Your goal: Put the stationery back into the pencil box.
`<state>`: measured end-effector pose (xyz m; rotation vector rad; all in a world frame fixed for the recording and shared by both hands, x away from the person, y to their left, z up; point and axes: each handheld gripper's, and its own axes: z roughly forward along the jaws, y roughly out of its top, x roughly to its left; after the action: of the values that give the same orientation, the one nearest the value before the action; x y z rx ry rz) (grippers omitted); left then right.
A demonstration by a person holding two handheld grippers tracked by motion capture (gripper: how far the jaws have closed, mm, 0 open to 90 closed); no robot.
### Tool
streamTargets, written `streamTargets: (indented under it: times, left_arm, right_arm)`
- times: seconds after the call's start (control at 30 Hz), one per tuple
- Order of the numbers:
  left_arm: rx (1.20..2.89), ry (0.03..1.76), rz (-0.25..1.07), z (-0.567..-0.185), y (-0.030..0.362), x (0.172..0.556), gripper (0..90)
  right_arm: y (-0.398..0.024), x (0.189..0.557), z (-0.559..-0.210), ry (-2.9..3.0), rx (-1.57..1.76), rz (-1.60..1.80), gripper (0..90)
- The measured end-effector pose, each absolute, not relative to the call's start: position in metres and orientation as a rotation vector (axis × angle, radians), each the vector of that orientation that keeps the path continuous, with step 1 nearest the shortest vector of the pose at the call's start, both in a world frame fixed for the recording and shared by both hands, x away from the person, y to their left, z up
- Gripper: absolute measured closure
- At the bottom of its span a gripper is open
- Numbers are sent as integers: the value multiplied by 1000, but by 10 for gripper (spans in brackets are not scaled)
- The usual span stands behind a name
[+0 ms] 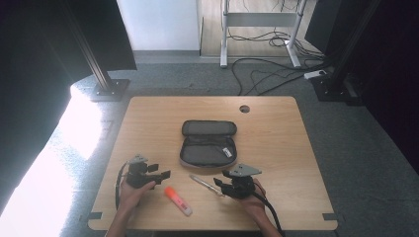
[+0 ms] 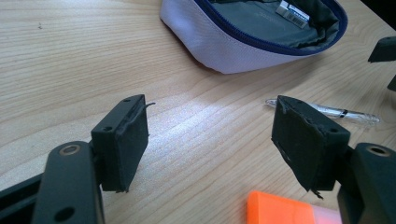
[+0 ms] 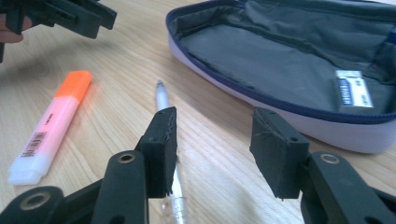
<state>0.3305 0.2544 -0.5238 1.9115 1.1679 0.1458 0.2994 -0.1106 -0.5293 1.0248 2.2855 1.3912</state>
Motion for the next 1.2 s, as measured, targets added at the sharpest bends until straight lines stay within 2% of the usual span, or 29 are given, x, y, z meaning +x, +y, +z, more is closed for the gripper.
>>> streamTargets:
  times: [0.47,1.2]
  left_arm:
    - [1916,1166,148,-524,254,331,276]
    - [1923,1160,139,-524,252,330,276]
  right_arm:
    - [-94,298,-537,2360,987,1371,576]
    - [-77,301,-548,2436,966,1323,615]
